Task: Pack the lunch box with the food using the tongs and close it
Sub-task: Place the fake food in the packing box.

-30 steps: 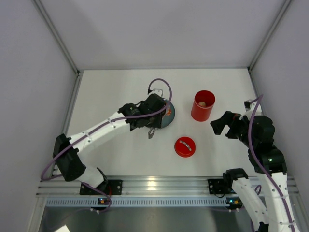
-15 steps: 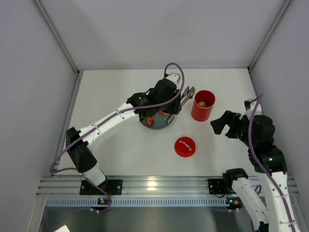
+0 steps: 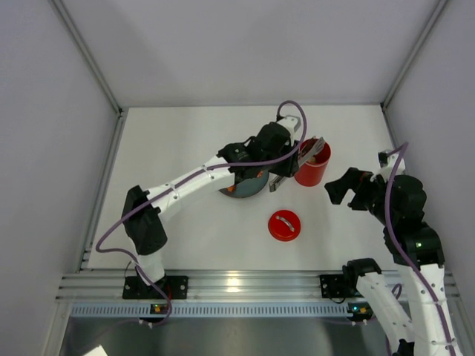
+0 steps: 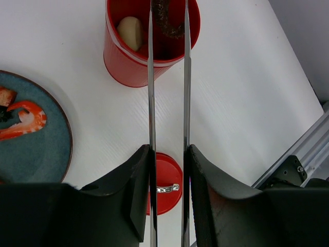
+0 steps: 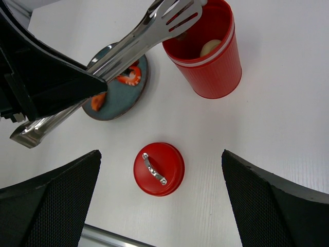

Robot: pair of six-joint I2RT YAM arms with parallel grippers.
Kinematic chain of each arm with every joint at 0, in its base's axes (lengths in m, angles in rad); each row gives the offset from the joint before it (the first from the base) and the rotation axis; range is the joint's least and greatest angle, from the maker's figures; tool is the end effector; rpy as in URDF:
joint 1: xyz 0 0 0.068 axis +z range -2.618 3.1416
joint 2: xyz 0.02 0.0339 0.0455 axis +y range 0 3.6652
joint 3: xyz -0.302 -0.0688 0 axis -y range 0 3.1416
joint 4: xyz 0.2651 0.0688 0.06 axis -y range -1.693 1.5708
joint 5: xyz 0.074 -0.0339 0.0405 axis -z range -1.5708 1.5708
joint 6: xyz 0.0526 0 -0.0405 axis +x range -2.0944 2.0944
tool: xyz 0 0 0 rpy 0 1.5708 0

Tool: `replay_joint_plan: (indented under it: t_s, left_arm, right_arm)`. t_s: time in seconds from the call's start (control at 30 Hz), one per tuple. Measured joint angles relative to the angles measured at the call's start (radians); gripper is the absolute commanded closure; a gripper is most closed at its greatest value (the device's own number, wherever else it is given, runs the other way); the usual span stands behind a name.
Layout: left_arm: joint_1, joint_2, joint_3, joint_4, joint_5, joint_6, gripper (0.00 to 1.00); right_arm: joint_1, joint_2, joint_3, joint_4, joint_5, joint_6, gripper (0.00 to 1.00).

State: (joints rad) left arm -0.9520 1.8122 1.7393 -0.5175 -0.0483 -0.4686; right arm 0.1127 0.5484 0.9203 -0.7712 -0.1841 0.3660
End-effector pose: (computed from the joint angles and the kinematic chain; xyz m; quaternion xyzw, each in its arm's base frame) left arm 0.2724 -0.3782 0.3768 0.2001 0.8591 -0.2907 0.3707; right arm 0.1015 0.0212 0.3743 0.0544 0.8295 0.2049 0.5166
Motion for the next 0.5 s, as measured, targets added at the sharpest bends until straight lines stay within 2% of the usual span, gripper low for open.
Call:
replay_joint_plan:
  t_s: [0.33, 0.5]
  left_arm:
    - [0.0, 0.047, 0.01, 0.0, -0.005, 0.005, 0.55]
    - [0.0, 0.048, 0.01, 0.002, -0.01, 0.009, 0.52]
  right_arm:
    - [0.0, 0.003, 0.004, 0.0, 0.0, 0.0, 0.01]
    - [0.0, 0.003, 0.004, 0.0, 0.0, 0.0, 0.0]
